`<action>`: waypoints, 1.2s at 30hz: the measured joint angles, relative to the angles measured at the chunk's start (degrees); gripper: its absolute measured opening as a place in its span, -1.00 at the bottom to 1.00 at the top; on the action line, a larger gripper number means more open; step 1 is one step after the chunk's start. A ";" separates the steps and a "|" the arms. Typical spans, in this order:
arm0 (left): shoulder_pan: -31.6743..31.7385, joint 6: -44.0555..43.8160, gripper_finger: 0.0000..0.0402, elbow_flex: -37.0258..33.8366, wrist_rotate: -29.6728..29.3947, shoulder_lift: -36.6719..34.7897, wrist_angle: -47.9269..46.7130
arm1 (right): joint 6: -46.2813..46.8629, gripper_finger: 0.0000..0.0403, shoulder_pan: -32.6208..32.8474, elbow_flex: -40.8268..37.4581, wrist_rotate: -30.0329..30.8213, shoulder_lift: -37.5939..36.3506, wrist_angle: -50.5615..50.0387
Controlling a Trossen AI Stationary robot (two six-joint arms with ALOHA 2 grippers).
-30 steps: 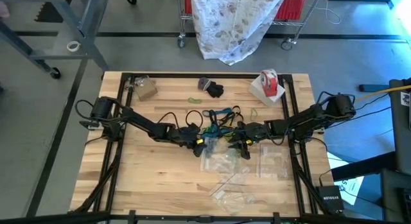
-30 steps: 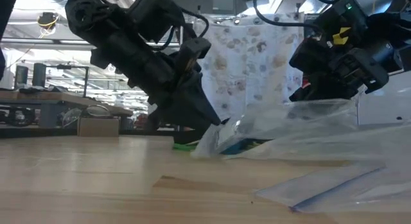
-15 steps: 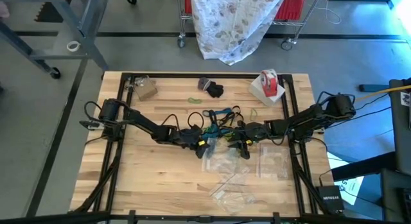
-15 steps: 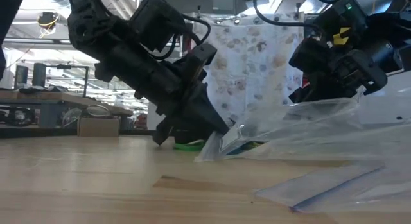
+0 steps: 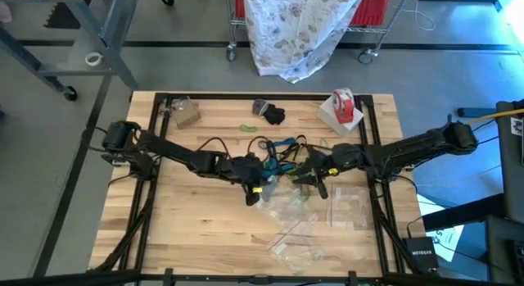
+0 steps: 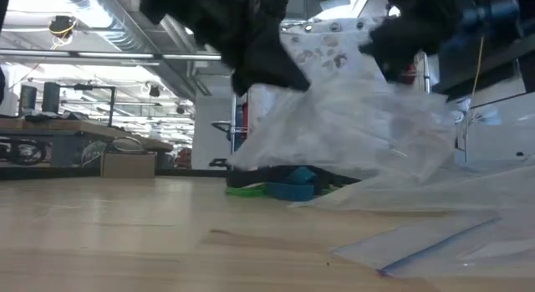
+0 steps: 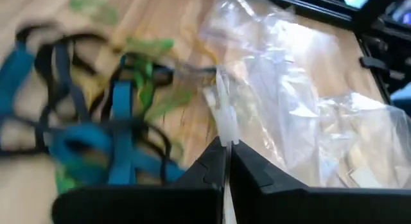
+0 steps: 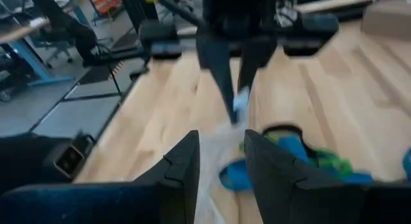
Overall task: Sort rubber bands
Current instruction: Open the transparent zip bag
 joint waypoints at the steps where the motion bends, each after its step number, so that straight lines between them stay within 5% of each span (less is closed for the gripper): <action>1: 0.01 1.70 -1.00 1.45 0.02 0.08 -1.26 | -0.03 -0.43 0.00 1.86 0.16 0.53 -1.45; 8: 0.13 7.31 -1.00 6.68 -2.01 0.56 -5.12 | -1.73 -0.43 0.00 11.54 2.32 5.83 -14.88; 20: 0.04 9.52 -1.00 6.91 -2.17 0.56 -5.27 | -2.30 -0.44 0.00 13.57 3.95 10.54 -11.93; 27: 0.04 9.69 -0.99 6.91 -2.21 0.56 -5.32 | -5.52 -0.93 0.03 13.57 4.92 11.00 -10.93; 36: 0.32 5.07 -0.74 6.89 -2.15 -1.65 -6.56 | -7.23 -0.99 0.07 13.55 6.61 10.99 -11.38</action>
